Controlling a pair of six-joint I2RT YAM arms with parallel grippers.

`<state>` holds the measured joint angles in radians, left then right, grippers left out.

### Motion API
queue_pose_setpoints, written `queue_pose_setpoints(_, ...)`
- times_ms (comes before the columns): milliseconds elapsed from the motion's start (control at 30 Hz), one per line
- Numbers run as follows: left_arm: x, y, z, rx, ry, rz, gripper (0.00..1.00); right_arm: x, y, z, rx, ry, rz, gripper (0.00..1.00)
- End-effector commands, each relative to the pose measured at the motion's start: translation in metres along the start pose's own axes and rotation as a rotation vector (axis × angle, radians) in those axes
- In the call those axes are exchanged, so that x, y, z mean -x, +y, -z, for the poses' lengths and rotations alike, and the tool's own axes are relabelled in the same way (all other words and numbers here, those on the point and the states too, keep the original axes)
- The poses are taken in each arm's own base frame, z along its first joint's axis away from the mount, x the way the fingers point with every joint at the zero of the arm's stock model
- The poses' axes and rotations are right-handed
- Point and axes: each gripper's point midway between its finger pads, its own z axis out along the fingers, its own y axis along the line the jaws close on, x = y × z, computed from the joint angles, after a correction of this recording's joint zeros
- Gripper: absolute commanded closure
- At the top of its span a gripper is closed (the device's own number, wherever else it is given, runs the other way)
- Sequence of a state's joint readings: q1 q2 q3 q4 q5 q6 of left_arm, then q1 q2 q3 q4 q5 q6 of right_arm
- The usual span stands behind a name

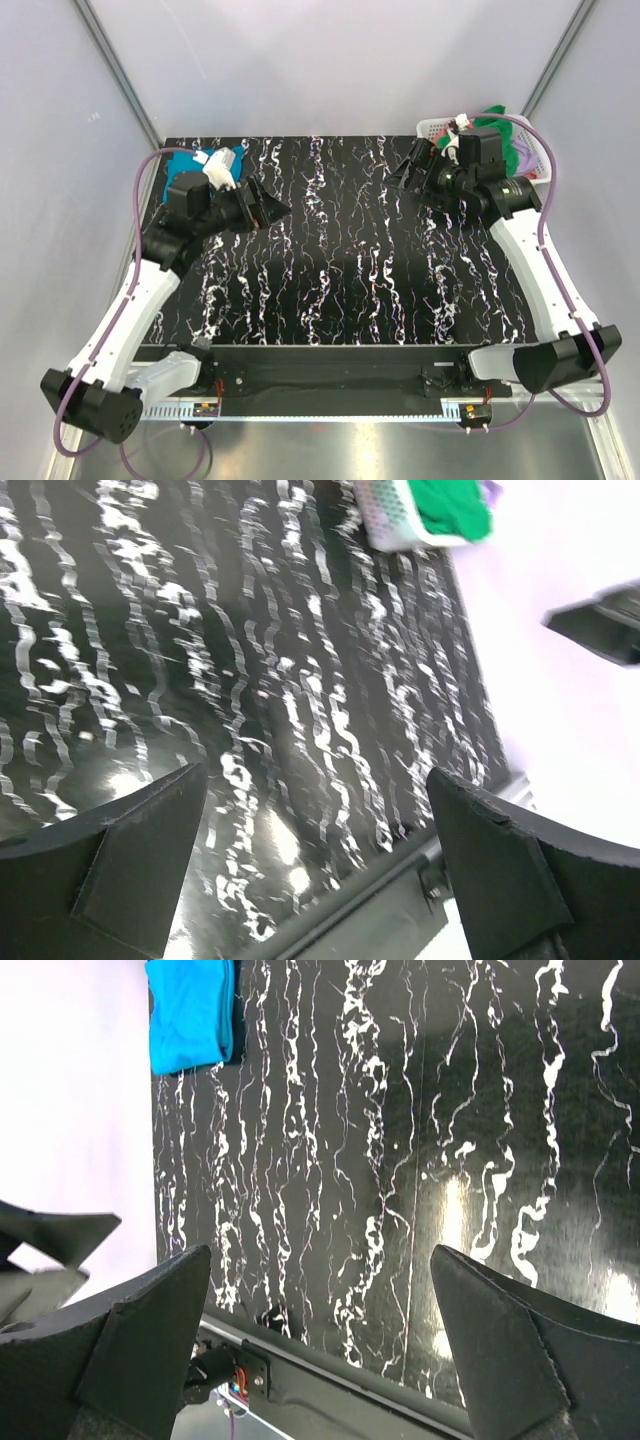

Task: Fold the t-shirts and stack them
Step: Neatly place the folded tshirt to the corner

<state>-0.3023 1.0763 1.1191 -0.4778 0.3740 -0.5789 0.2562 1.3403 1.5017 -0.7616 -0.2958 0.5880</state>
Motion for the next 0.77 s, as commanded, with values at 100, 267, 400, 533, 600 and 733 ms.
queue_pose_setpoints(100, 0.008, -0.039, 0.02, -0.096, -0.041, -0.057, 0.01, -0.005, 0.014, 0.037, 0.057, -0.057, 0.042, 0.0)
queue_pose_setpoints(267, 0.029, -0.055, 0.038, -0.097, -0.1, -0.107, 0.01, -0.006, 0.018, 0.054, 0.078, -0.086, 0.093, 0.0)
queue_pose_setpoints(400, 0.039, -0.06, 0.044, -0.095, -0.135, -0.127, 0.01, -0.001, 0.021, 0.059, 0.086, -0.117, 0.115, 0.0)
queue_pose_setpoints(533, 0.042, -0.063, 0.048, -0.094, -0.14, -0.149, 0.01, 0.002, 0.027, 0.056, 0.12, -0.126, 0.111, 0.0)
queue_pose_setpoints(600, 0.046, -0.06, 0.05, -0.075, -0.157, -0.154, 0.01, 0.003, 0.029, 0.056, 0.125, -0.13, 0.106, 0.0)
queue_pose_setpoints(733, 0.052, -0.064, 0.054, -0.08, -0.185, -0.172, 0.01, 0.01, 0.032, 0.058, 0.127, -0.156, 0.124, 0.0)
